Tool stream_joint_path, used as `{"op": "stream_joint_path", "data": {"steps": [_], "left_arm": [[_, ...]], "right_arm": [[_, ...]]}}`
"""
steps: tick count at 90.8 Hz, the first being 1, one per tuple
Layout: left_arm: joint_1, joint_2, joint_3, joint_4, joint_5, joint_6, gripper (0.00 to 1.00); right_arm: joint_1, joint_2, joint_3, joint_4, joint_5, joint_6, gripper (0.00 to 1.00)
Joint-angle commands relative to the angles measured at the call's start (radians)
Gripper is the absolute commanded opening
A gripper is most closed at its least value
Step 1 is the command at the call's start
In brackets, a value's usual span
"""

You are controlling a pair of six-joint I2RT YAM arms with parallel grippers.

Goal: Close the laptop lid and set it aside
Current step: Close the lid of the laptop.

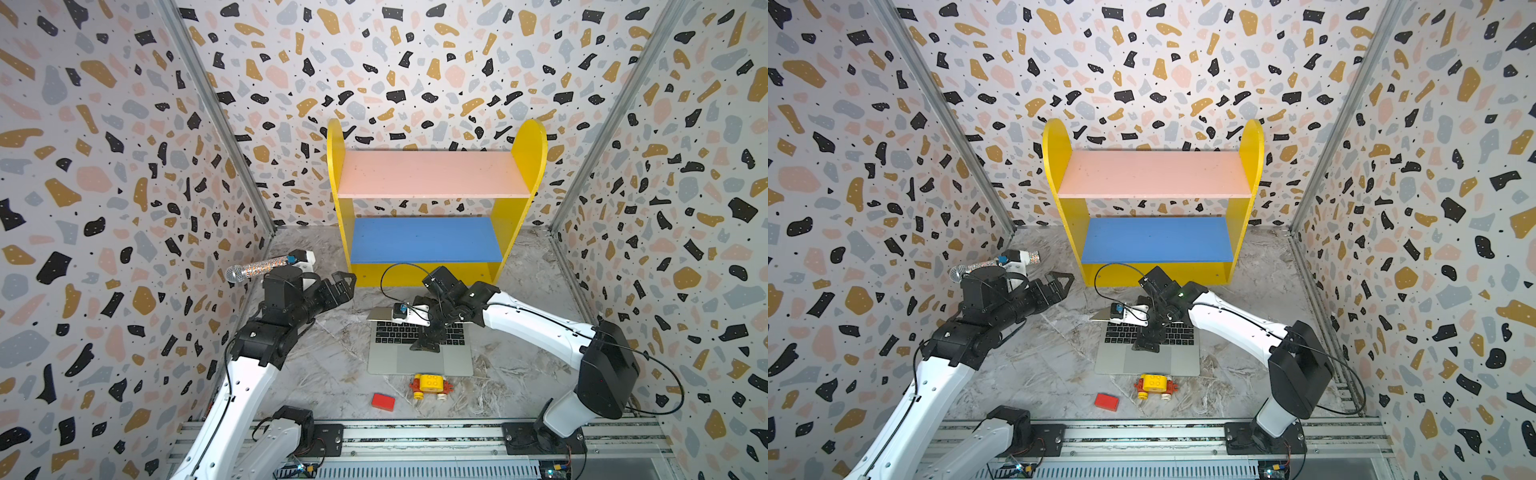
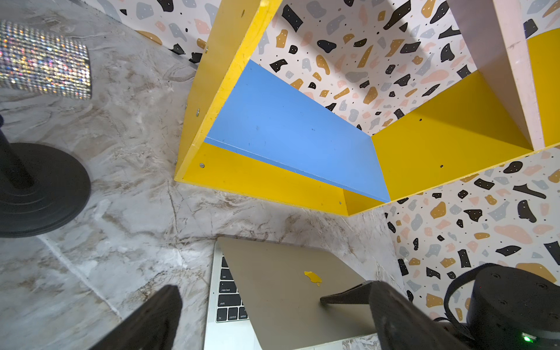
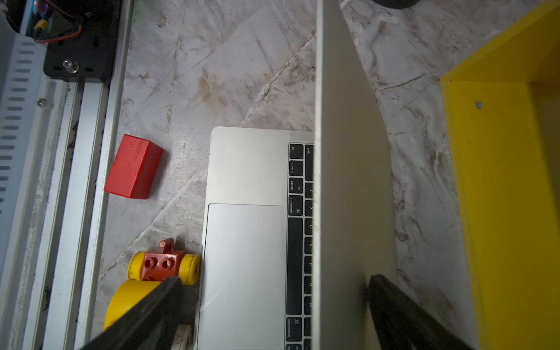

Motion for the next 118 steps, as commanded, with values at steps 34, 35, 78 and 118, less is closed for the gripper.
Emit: {"op": "stream_joint_path", "data": {"steps": [34,35,78,118], "left_arm": [[0.003,-0.008,-0.011,0.038,0.014,-0.001,1.0],[0.003,-0.008,-0.011,0.039,0.014,-0.001,1.0],[0.003,-0.009,-0.009,0.037,0.014,-0.001,1.0],[0.009,-0.007,-0.008,0.039,0.022,0.0,1.0]], "right_arm": [[0.016,0.029,-0.045,-0.049,-0.057,0.065,1.0],[0.016,0.029,-0.044,-0.05,-0.059,0.066,1.0],[0.015,0.038,-0.052,-0.047,-0.131,0.106,1.0],[0.018,0.052,-0.059,-0.059,-0.134,0.128,1.0]]}}
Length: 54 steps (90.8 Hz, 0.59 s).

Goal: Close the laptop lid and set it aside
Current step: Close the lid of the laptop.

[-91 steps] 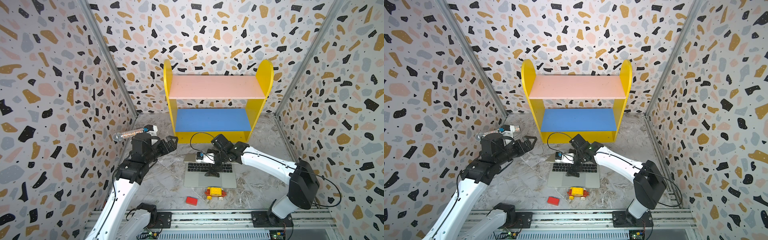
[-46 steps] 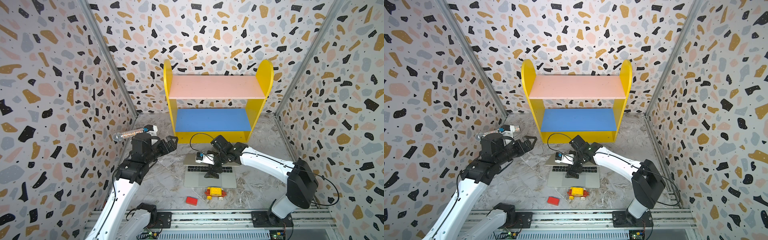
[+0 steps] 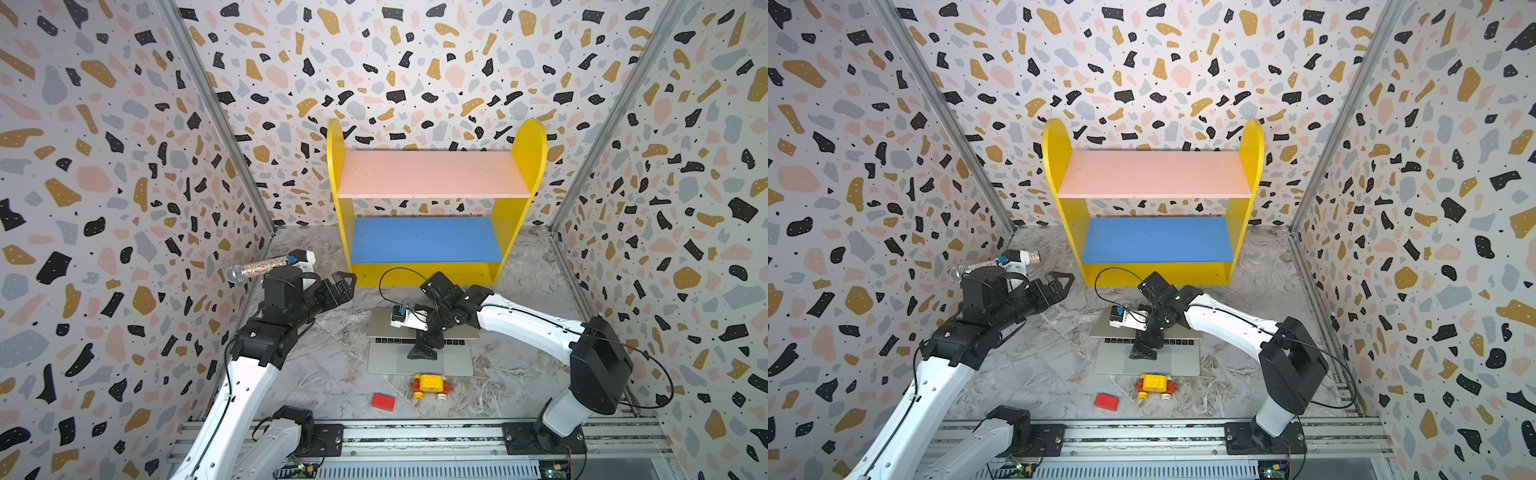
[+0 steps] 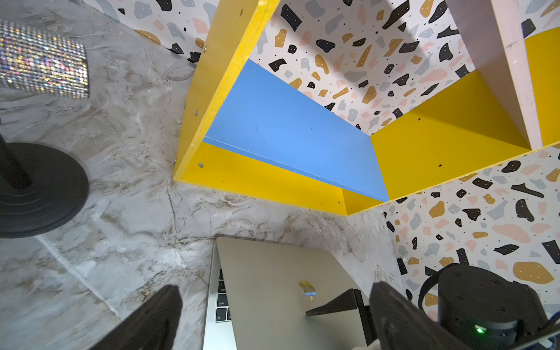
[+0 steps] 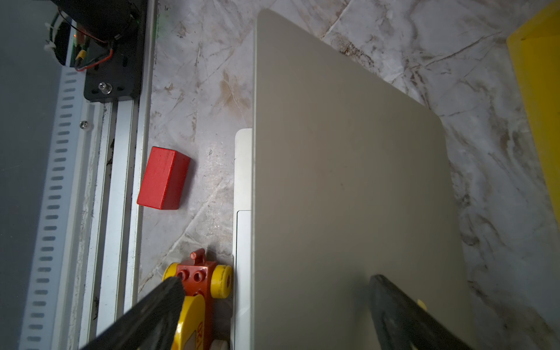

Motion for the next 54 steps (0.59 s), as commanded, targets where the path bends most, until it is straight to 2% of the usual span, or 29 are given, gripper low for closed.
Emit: {"op": "stream_joint_path", "data": {"steps": [1,54], "left_arm": [[0.008,-0.007,-0.008,0.039,0.014,0.0,1.0],[0.008,-0.007,-0.011,0.04,0.017,-0.001,1.0]], "right_arm": [[0.015,0.017,-0.023,-0.074,-0.043,0.024,1.0],[0.021,0.045,-0.013,-0.084,-0.04,0.042,1.0]]}}
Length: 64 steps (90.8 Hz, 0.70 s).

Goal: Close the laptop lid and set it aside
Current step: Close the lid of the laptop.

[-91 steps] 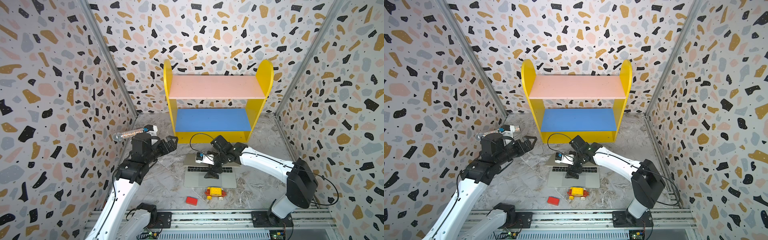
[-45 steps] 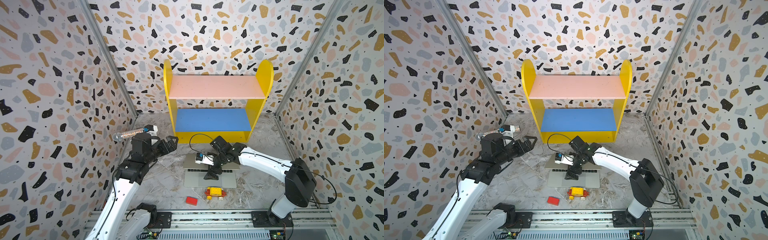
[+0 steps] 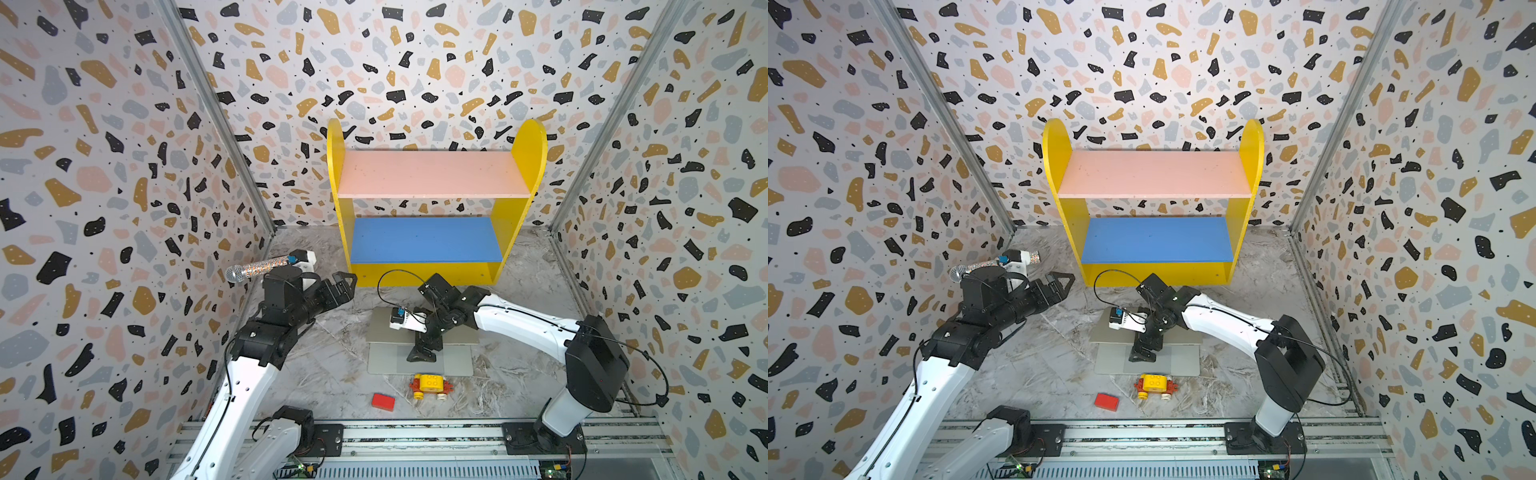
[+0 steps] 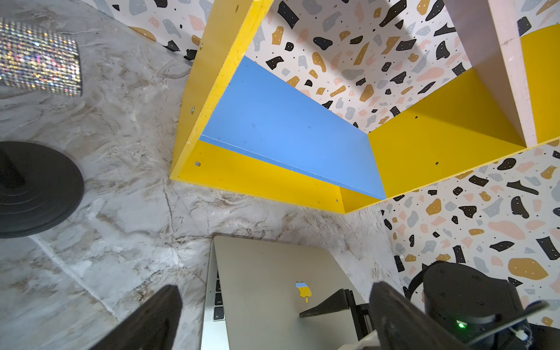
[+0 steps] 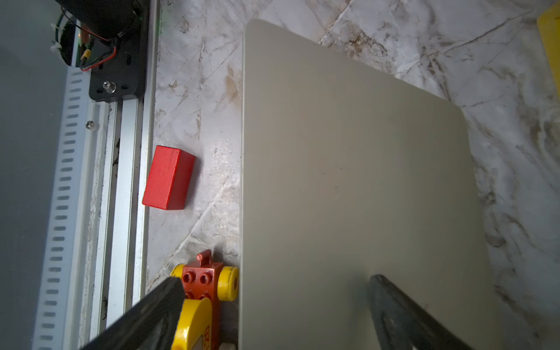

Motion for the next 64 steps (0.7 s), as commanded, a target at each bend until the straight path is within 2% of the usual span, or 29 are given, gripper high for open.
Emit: {"op": "stream_joint_path", "data": {"steps": [1,64], "left_arm": [[0.008,-0.007,-0.011,0.04,0.007,-0.001,1.0],[0.009,-0.015,-0.015,0.031,0.004,0.005,1.0]], "right_arm": [[0.015,0.024,-0.012,-0.078,-0.027,0.023,1.0],[0.018,0.076,0.004,-0.105,-0.025,0.035,1.0]]}}
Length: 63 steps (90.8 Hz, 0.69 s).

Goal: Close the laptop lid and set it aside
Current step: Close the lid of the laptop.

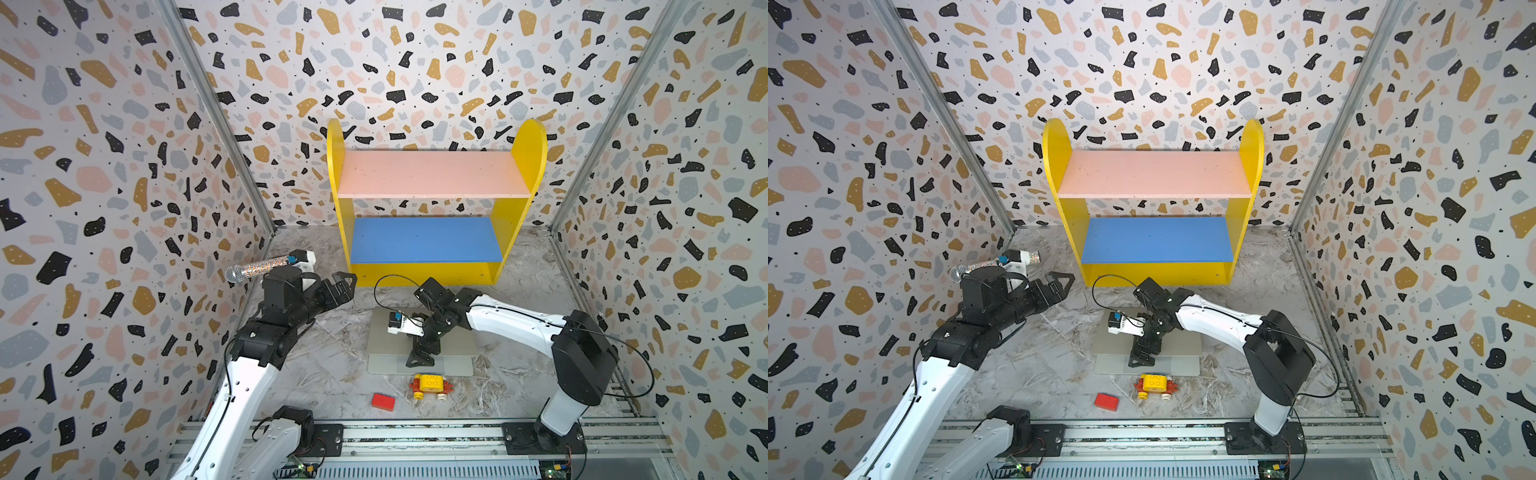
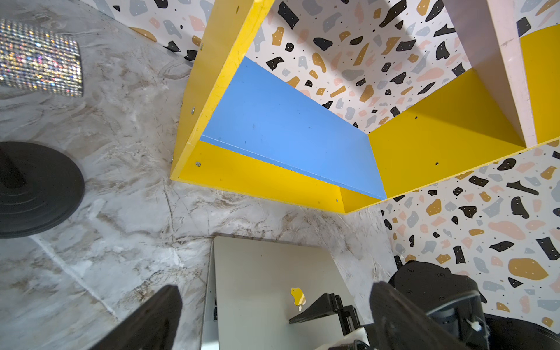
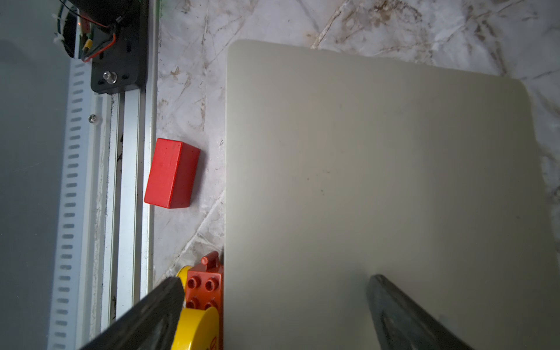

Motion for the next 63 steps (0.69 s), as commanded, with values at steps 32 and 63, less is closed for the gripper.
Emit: {"op": "stream_joint_path", "data": {"steps": [32,63], "left_arm": [[0.005,-0.012,-0.014,0.031,0.004,0.006,1.0],[0.005,-0.012,-0.013,0.027,0.004,0.007,1.0]], "right_arm": [[0.014,0.039,0.006,-0.096,0.004,0.018,1.0],[0.014,0.057,0.012,-0.101,0.007,0.019,1.0]]}}
